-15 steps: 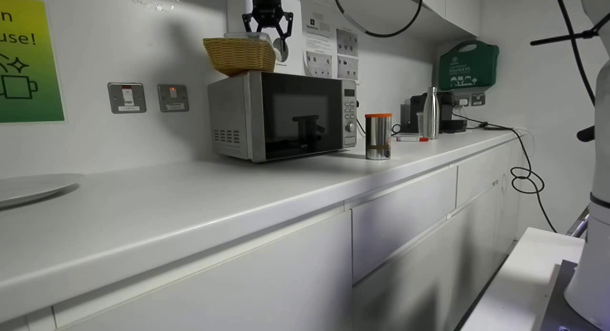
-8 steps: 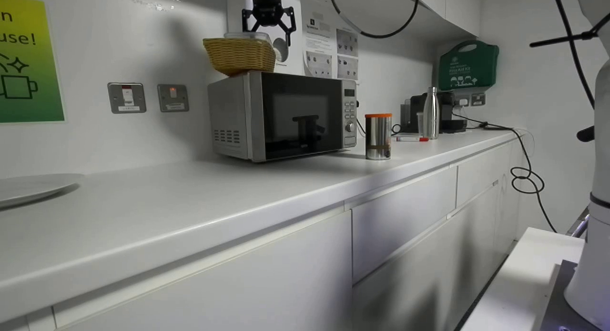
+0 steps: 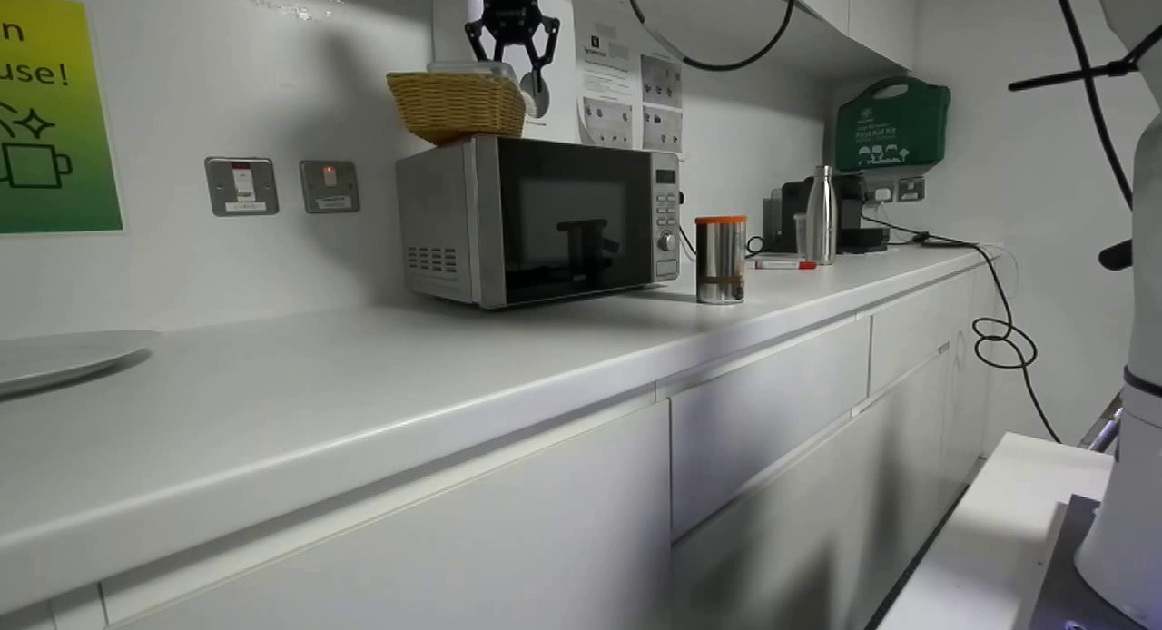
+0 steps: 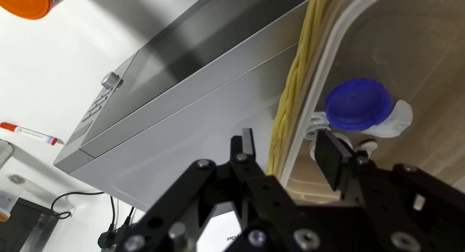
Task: Put the things on top of the microwave onto the counter in front of the microwave
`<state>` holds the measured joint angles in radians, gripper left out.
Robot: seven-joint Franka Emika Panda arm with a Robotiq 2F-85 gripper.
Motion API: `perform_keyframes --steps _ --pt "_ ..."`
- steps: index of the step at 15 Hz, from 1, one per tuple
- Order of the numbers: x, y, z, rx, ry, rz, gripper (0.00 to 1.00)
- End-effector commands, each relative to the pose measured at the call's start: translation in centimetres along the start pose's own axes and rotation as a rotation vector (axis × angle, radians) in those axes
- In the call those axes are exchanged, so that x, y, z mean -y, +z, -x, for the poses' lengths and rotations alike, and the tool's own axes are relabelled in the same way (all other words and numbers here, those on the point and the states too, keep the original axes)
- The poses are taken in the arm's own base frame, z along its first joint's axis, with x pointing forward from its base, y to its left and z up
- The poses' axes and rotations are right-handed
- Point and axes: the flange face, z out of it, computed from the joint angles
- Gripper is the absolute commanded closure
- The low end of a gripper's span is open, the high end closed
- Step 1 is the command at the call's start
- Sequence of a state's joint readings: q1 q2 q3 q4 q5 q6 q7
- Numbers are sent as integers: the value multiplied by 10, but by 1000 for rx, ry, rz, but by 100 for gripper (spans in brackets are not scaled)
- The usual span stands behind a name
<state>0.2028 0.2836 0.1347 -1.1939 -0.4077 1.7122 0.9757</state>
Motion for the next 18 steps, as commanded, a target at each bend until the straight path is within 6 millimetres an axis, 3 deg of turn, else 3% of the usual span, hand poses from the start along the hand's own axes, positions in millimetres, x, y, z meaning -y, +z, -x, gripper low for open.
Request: perform_keyframes --steps 1,4,11,12,13,15,18 --pt "2 -2 -6 0 -15 26 81" --pt "3 0 -5 3 -17 29 100" --pt "3 -1 -8 -4 -12 30 98" --pt "2 -1 -8 -2 -13 29 86" --pt "2 0 -8 -4 -9 32 66" --pt "2 2 -8 2 -11 38 60" --pt "2 5 -8 11 -13 50 37"
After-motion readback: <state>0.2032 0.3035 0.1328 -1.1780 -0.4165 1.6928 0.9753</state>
